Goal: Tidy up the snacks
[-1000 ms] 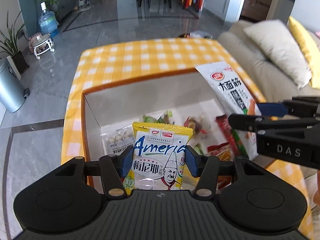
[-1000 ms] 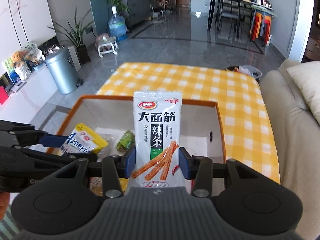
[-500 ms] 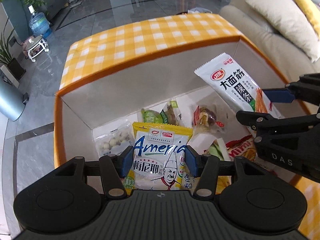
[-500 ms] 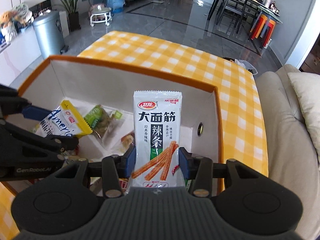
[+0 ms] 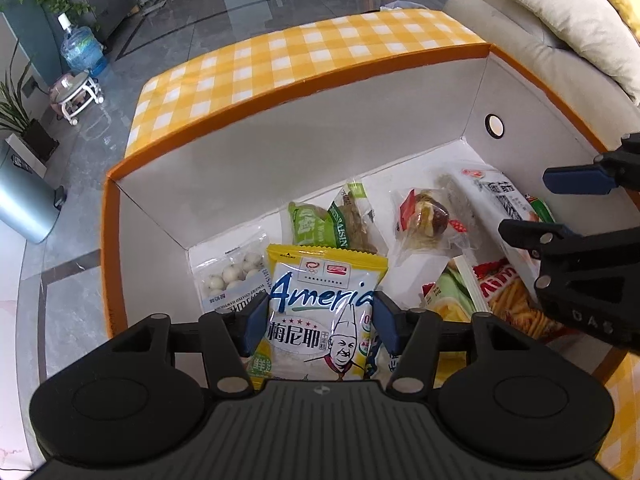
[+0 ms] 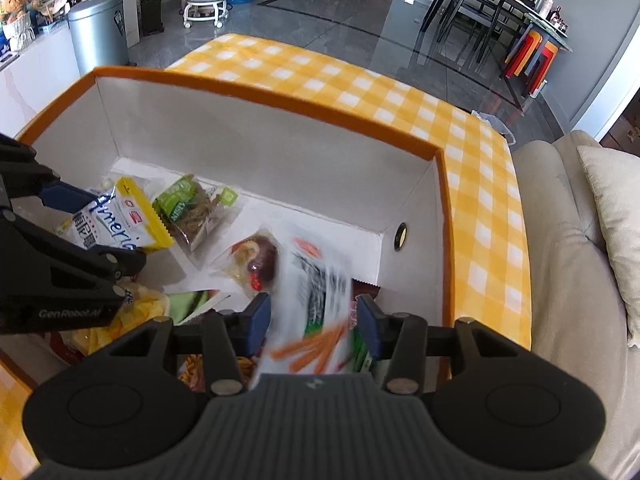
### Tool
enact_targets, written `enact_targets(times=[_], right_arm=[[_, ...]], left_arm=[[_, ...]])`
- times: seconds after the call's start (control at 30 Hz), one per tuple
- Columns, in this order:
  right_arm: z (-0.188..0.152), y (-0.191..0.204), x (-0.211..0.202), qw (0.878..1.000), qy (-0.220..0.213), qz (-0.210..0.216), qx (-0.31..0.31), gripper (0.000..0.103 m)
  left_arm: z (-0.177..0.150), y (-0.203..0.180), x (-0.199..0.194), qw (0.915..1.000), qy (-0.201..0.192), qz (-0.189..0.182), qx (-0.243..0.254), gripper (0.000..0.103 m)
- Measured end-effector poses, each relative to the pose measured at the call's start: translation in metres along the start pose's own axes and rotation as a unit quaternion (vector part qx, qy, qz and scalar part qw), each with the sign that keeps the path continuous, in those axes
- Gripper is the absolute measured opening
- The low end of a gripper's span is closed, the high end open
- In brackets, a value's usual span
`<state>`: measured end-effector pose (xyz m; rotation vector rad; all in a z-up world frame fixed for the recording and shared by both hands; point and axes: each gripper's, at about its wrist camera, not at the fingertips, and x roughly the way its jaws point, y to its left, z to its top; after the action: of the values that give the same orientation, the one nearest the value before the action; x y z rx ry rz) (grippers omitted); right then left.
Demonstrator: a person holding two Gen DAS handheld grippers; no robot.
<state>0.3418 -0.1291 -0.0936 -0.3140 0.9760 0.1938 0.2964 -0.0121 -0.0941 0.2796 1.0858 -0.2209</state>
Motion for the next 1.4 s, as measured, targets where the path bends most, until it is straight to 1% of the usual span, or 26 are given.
enact_targets(times=[0.1,0.13,0.2,0.23,0.3,0.4,0.5,0.6,0.83,0.93,1.0,1.07,1.13,1.2,1.3,1.4], right_arm=[[0.002,-0.003,-0.006,1.0,-0.003,0.002,0.007,0.049],[0.003,-0.005,-0.009,1.0,-0.004,0.003,0.01,0.049],[0.004,-0.006,-0.016,1.0,-0.009,0.007,0.016,0.056],[0.004,-0.008,-0.021,1.0,-0.013,0.009,0.02,0.058],[0.004,-0.011,-0.031,0.999,-0.025,0.014,0.03,0.066],[0.004,-0.013,-0.05,0.998,-0.046,0.016,0.046,0.072],[0.003,-0.017,-0.072,0.995,-0.07,0.013,0.066,0.08],[-0.002,-0.019,-0.096,0.991,-0.095,0.013,0.088,0.083],[-0.02,-0.019,-0.147,0.979,-0.145,0.016,0.144,0.085],[-0.032,-0.019,-0.168,0.972,-0.167,0.015,0.167,0.09],[-0.041,-0.016,-0.181,0.968,-0.182,0.012,0.174,0.094],[-0.049,-0.012,-0.194,0.965,-0.194,0.012,0.175,0.096],[-0.058,-0.006,-0.204,0.965,-0.2,0.013,0.168,0.098],[-0.067,-0.001,-0.212,0.966,-0.204,0.012,0.161,0.098],[-0.082,0.004,-0.222,0.966,-0.205,0.011,0.156,0.099],[-0.097,0.008,-0.23,0.965,-0.206,0.012,0.16,0.099]], left_arm=[[-0.001,0.0,-0.009,0.9999,-0.011,0.005,0.003,0.07],[-0.001,0.0,-0.013,0.9999,-0.016,0.004,0.003,0.073],[-0.002,0.001,-0.023,0.9995,-0.031,0.006,-0.002,0.078],[-0.003,0.002,-0.028,0.9992,-0.039,0.007,-0.005,0.081],[-0.004,0.005,-0.042,0.9979,-0.062,0.011,-0.017,0.085],[-0.009,0.01,-0.064,0.9942,-0.098,0.013,-0.043,0.086],[-0.015,0.014,-0.087,0.9894,-0.129,0.008,-0.066,0.086],[-0.022,0.015,-0.11,0.9837,-0.162,0.008,-0.078,0.086],[-0.042,0.011,-0.156,0.9684,-0.23,0.029,-0.092,0.089],[-0.053,0.007,-0.174,0.9603,-0.259,0.052,-0.09,0.092],[-0.058,0.003,-0.182,0.9571,-0.269,0.062,-0.088,0.096],[-0.063,-0.003,-0.188,0.9545,-0.275,0.076,-0.088,0.097],[-0.068,-0.009,-0.194,0.9522,-0.279,0.092,-0.084,0.098],[-0.075,-0.013,-0.198,0.9496,-0.287,0.099,-0.078,0.1],[-0.086,-0.018,-0.202,0.9465,-0.294,0.107,-0.079,0.102],[-0.093,-0.018,-0.199,0.9469,-0.291,0.102,-0.091,0.103]])
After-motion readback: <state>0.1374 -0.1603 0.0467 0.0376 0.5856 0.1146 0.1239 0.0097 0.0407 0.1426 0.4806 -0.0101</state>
